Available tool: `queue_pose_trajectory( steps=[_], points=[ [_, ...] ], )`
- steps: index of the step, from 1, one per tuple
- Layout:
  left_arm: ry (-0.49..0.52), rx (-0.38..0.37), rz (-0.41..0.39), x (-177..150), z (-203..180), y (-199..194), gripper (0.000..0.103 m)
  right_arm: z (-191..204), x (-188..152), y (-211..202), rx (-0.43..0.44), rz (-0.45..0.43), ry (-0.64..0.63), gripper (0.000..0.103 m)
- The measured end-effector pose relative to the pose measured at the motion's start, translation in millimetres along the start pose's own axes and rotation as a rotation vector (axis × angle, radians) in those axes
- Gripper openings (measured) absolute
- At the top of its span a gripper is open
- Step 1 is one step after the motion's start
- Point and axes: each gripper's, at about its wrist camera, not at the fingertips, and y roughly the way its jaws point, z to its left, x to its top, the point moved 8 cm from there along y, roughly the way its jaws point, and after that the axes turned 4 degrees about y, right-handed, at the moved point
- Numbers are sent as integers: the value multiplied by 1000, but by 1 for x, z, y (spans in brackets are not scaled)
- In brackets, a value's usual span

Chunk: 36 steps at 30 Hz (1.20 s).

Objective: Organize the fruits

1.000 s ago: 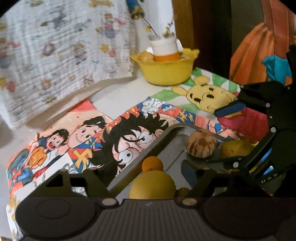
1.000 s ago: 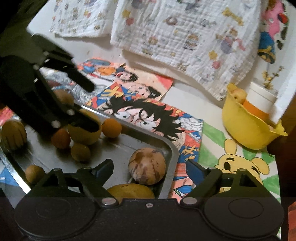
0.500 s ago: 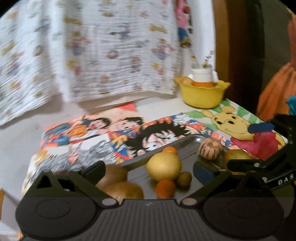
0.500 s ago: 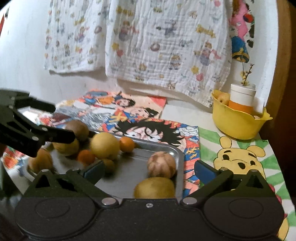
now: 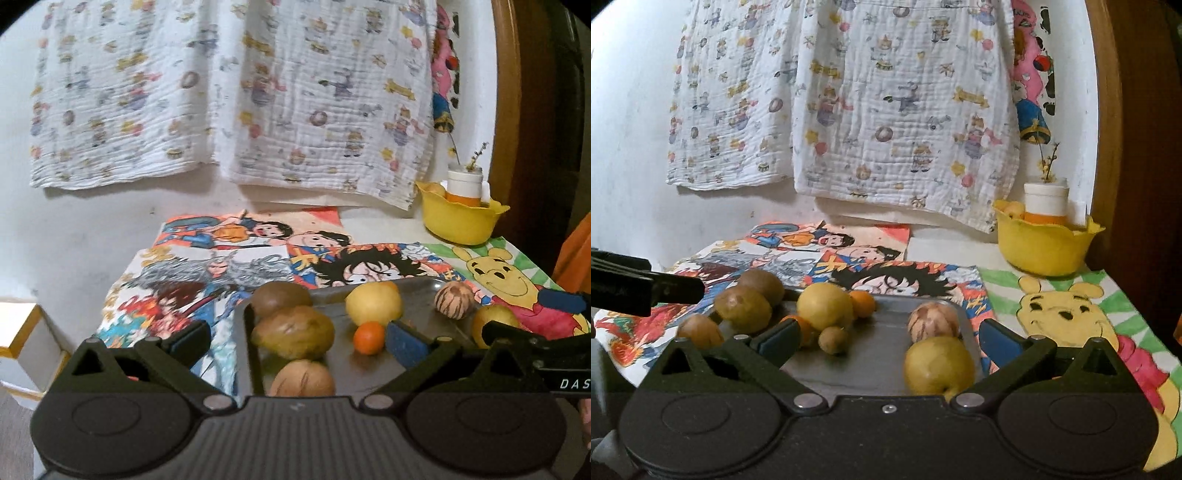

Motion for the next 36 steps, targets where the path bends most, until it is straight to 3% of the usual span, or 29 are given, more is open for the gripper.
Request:
queue_pose_trajectory(
  steps=[5, 15, 21, 36],
  points=[
    [-25, 20, -16, -17, 5, -22, 103, 5, -12, -16, -5, -4, 37, 102],
    [137, 36, 35, -55, -15, -36, 103, 12, -34, -41, -6, -13, 59, 102],
    [119, -1, 72, -63, -14, -35, 103, 4, -41, -44, -14, -11, 101, 102],
    [106, -19, 85, -64, -16, -34, 103, 9, -50, -41, -5, 27, 24, 102]
  ],
)
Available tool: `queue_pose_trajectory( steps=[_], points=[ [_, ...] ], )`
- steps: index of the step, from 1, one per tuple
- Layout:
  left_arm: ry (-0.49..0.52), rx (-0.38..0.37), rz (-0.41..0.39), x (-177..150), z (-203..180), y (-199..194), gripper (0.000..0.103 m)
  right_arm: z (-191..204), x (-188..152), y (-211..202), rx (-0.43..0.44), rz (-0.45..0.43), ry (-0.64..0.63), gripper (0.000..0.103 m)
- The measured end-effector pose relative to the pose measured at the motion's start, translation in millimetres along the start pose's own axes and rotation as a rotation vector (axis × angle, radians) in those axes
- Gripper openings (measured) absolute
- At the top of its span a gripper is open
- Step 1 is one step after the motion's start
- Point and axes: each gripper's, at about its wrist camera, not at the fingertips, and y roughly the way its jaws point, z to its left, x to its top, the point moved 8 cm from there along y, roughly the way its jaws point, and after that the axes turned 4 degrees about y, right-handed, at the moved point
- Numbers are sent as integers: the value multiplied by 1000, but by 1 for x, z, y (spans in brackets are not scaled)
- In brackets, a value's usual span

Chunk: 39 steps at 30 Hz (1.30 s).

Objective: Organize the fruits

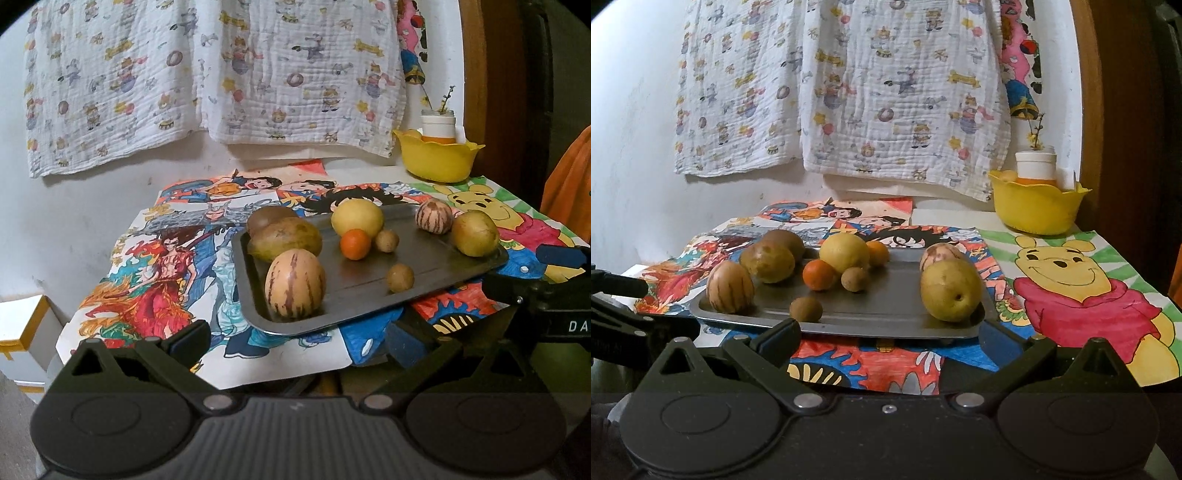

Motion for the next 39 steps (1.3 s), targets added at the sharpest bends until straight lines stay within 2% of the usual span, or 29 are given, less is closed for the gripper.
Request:
queue_pose_trajectory(
  steps=[39],
  points=[
    [-3, 0, 3, -1, 3, 1, 103, -3, 1, 1, -8, 0, -12, 102]
  ],
)
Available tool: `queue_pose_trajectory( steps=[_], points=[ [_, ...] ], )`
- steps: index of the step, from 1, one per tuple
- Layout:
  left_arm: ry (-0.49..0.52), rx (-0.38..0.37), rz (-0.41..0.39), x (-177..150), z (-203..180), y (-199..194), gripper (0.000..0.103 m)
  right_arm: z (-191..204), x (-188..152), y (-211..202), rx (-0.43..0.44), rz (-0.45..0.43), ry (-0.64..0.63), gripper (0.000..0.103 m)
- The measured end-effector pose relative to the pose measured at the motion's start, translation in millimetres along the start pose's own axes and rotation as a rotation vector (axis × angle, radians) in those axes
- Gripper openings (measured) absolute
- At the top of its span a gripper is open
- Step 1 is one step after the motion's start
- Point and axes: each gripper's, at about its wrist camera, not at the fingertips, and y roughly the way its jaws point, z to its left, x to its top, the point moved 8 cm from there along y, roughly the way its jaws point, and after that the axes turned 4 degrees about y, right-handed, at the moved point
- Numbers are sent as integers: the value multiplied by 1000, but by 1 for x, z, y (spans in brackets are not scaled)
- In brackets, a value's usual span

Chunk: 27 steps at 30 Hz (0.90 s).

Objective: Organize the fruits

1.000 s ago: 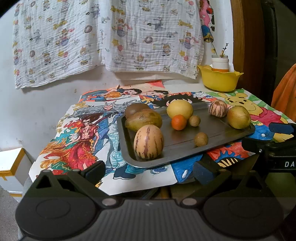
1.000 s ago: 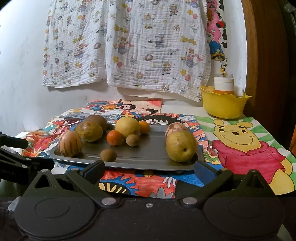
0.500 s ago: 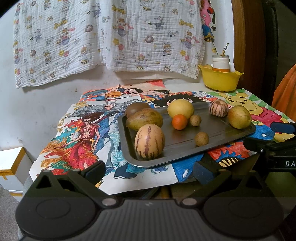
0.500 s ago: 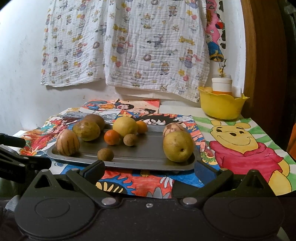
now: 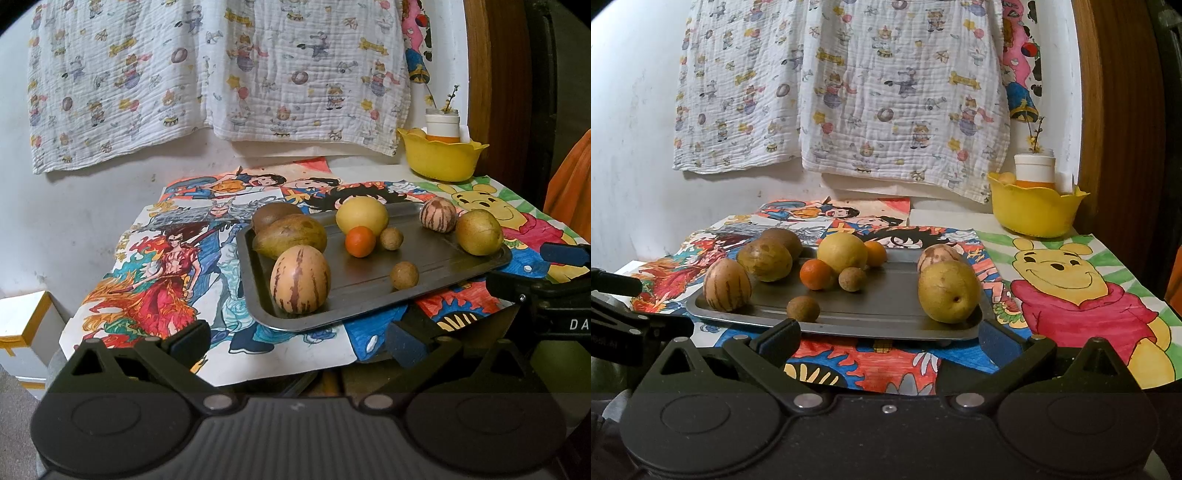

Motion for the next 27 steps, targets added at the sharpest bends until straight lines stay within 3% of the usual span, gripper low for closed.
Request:
queue_pose_trajectory(
  steps=[27],
  points=[
    [0, -2, 3, 0, 0, 0, 103, 3, -2, 1, 10, 5, -1, 102]
  ],
)
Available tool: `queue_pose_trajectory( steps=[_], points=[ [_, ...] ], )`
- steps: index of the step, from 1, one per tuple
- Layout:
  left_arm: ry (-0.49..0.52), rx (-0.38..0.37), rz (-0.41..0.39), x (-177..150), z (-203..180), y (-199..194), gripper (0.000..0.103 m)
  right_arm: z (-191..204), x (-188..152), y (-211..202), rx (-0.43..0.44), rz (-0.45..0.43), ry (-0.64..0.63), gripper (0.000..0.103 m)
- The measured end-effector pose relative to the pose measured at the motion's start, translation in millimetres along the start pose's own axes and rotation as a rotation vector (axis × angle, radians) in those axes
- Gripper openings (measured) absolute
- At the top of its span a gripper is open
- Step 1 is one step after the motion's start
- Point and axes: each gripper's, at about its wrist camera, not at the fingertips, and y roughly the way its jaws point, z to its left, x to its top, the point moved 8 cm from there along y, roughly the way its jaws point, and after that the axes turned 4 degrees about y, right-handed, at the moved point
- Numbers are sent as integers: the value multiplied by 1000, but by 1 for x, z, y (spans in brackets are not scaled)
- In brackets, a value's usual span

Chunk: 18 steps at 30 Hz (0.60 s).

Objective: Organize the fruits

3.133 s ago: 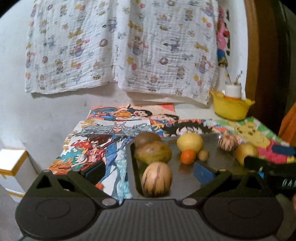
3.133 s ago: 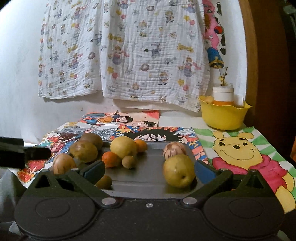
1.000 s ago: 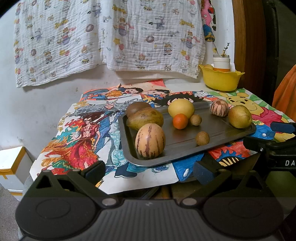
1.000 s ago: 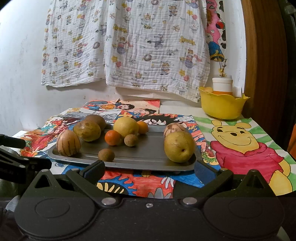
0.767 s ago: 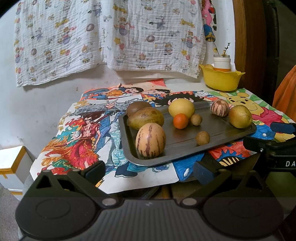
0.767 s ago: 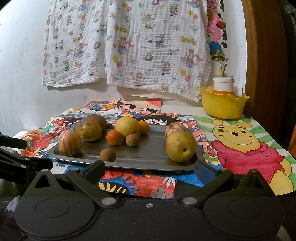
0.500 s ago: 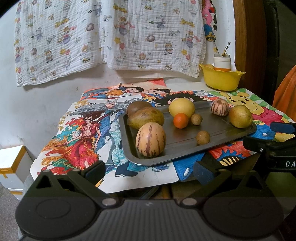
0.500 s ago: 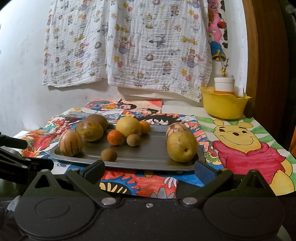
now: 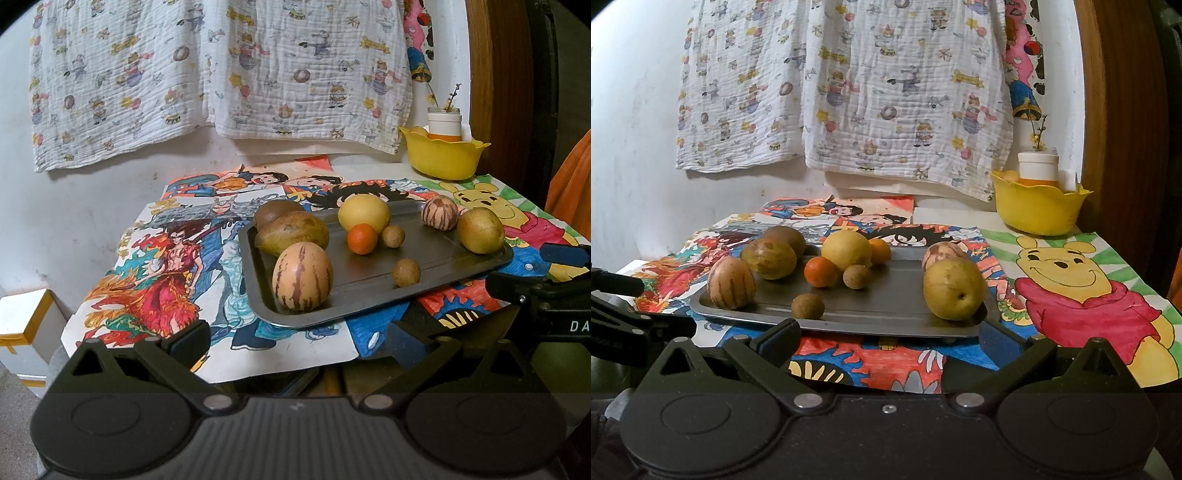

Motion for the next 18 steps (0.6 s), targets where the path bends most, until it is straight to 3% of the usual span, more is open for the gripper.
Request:
queue_pose_trajectory(
  steps=[18],
  points=[
    [-1, 3, 8, -6, 5, -3, 103, 1, -2, 1, 3, 4, -2, 102]
  ],
)
